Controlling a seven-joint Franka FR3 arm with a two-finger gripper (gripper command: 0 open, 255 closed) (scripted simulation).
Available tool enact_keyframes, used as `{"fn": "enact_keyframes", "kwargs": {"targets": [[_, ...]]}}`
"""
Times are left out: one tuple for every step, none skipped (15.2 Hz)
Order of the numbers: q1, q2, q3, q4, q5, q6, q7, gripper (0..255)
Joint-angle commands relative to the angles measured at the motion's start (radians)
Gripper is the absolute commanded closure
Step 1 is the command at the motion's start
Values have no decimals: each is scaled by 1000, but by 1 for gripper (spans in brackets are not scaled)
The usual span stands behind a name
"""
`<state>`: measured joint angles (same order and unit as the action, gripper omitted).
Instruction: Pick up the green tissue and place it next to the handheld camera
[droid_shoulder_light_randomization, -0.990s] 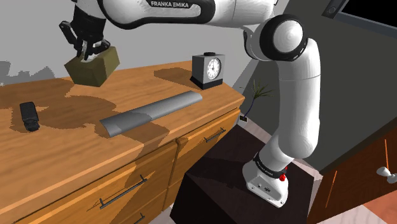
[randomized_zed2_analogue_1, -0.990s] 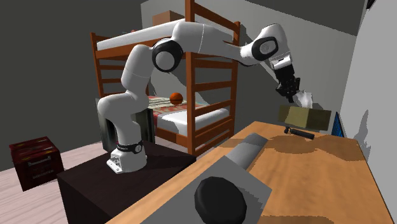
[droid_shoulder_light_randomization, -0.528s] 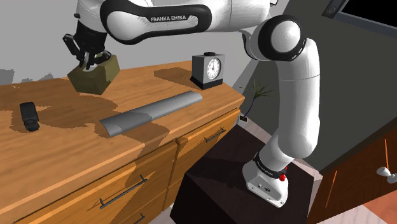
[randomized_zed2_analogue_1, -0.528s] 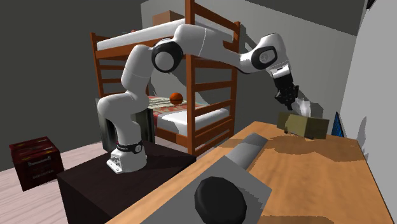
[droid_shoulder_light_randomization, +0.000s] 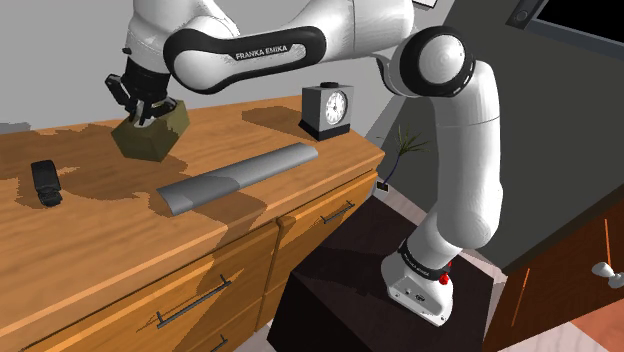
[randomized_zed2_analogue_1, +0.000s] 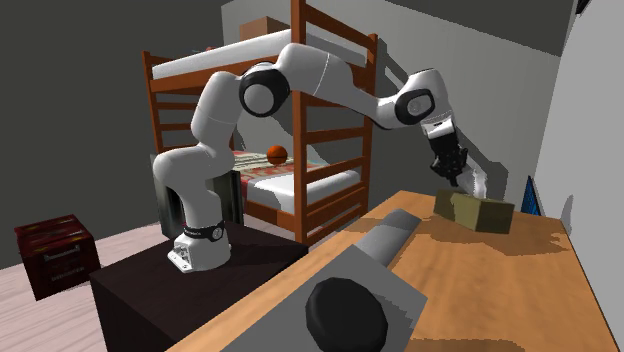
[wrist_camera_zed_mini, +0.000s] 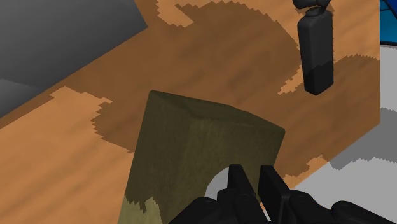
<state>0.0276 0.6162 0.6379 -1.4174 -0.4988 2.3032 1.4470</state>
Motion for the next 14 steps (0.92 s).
{"fn": "enact_keyframes", "kwargs": {"targets": [[0,6,-6,-20,-9,25,9,255],[1,10,-9,-27,-13,36,13,255],[2,14,-12,-33,-17,46,16,255],[3,19,-16,-40,-22,56,20,255],[4,23,-19,-46,-26,66,24,255],[4,25,-20,-47,-28,70,25,255],[4,25,-20,-48,-28,70,25,255],[4,25,-20,-47,-28,70,25,255],[4,25,-20,-47,-28,70,25,255],[4,25,-20,-47,-28,70,25,255],[4,25,-20,-47,-28,70,25,255],[4,25,-20,-47,-28,70,25,255],[4,25,-20,-47,-28,70,25,255],[4,25,-20,-47,-28,70,25,0]]}}
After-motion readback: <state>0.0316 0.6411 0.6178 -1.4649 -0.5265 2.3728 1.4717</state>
